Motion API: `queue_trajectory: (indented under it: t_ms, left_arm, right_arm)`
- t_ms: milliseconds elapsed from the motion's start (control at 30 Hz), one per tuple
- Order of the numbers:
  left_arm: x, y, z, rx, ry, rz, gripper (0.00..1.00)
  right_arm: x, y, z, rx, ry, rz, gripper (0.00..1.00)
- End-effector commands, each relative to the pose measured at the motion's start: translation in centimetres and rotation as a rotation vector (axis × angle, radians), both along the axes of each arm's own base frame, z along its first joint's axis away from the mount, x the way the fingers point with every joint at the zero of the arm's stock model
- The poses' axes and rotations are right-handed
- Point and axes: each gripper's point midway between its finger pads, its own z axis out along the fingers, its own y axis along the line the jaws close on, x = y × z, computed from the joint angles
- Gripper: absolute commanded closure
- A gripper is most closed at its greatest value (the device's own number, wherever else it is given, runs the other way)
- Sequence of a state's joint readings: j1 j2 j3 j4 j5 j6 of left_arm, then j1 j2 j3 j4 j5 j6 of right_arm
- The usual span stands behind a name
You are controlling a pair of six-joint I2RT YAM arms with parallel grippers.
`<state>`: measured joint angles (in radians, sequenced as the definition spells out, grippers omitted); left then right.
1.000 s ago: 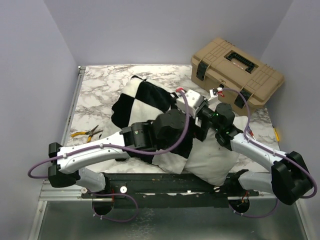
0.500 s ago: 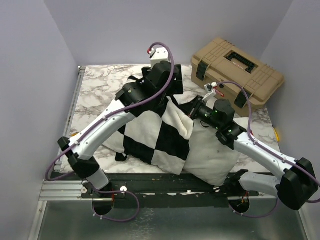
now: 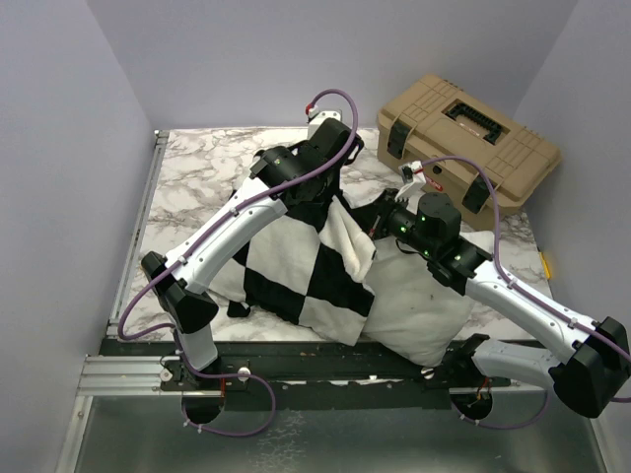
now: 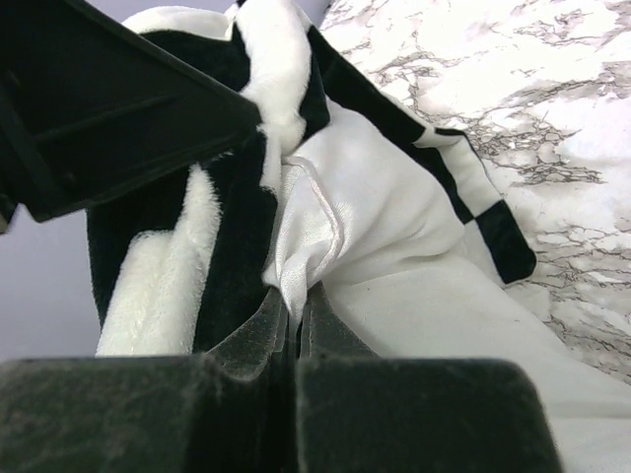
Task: Put the pillow into the pillowcase
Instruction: Stuff the pillow into the pillowcase.
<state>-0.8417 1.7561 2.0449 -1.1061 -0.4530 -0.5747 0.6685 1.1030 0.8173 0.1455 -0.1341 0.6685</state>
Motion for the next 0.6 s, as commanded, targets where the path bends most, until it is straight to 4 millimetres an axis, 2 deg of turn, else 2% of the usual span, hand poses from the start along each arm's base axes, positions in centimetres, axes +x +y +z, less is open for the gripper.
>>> queue_trajectory:
  t_ms: [0, 133, 233, 333, 467, 567]
  left_arm:
    - [-0.7, -2.2, 4.5, -0.151, -0.067, -0.083, 1.00]
    - [-3.3, -7.3, 9.2, -0.354, -0.139, -0.263, 1.00]
    - [-6.9, -12.0, 12.1, -0.507, -0.146, -0.437, 1.00]
    - [-10.9, -15.9, 13.9, -0.629, -0.099, -0.573, 1.00]
    - [-17.4, -20.6, 16.3, -0.747, -0.060, -0.744, 1.00]
    - [-20.3, -22.4, 17.4, -0.782, -0.052, -0.819, 1.00]
  right_arm:
    - [-0.4, 0.3, 2.7, 0.039, -0.051, 0.016, 1.00]
    - [-0.6, 0.8, 3.5, 0.096, -0.044, 0.035, 1.00]
    - [-0.7, 1.1, 4.2, 0.140, -0.035, 0.040, 1.00]
    - [-0.4, 0.8, 4.8, 0.175, -0.031, 0.009, 1.00]
    - [0.2, 0.0, 5.8, 0.229, -0.039, -0.056, 1.00]
    - [0.6, -0.6, 6.2, 0.285, -0.040, -0.104, 1.00]
